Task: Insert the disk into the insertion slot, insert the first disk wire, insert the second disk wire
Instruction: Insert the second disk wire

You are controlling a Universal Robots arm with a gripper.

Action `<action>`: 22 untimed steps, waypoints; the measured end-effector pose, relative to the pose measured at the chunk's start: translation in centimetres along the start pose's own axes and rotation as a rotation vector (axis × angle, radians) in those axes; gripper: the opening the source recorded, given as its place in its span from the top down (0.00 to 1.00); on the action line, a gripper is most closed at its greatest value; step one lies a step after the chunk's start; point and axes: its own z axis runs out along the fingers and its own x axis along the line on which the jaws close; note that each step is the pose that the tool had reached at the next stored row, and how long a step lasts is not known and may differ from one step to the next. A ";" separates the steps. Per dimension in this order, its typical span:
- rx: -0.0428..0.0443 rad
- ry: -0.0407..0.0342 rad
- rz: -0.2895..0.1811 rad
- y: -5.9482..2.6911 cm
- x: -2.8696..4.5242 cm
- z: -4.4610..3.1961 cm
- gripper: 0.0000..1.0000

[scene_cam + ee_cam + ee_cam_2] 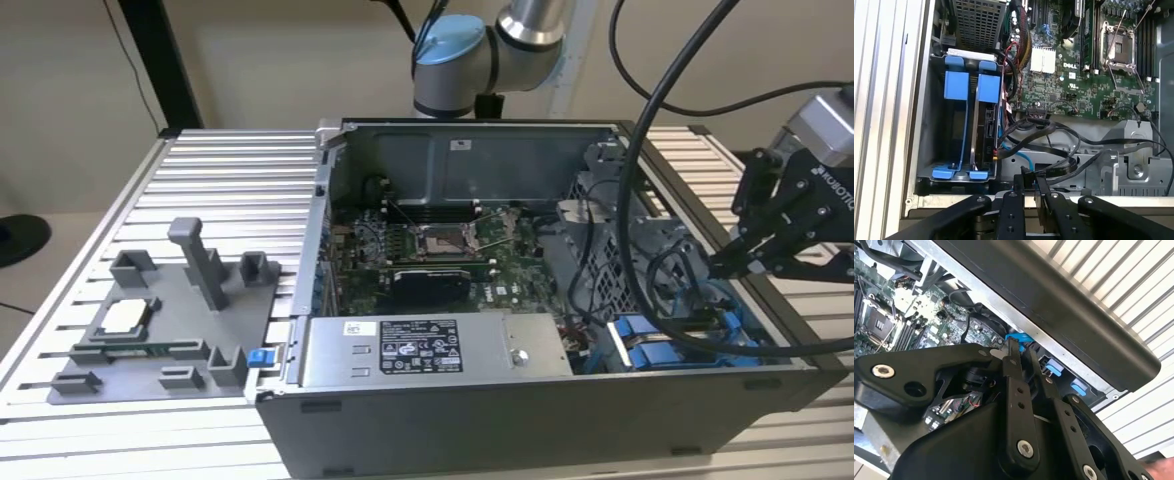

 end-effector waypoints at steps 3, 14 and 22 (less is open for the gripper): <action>0.0000 0.0001 0.000 0.00 0.01 0.00 1.00; -0.0014 0.0000 0.000 0.23 0.06 -0.57 1.00; -0.0017 0.0000 0.000 1.24 0.03 -1.83 1.00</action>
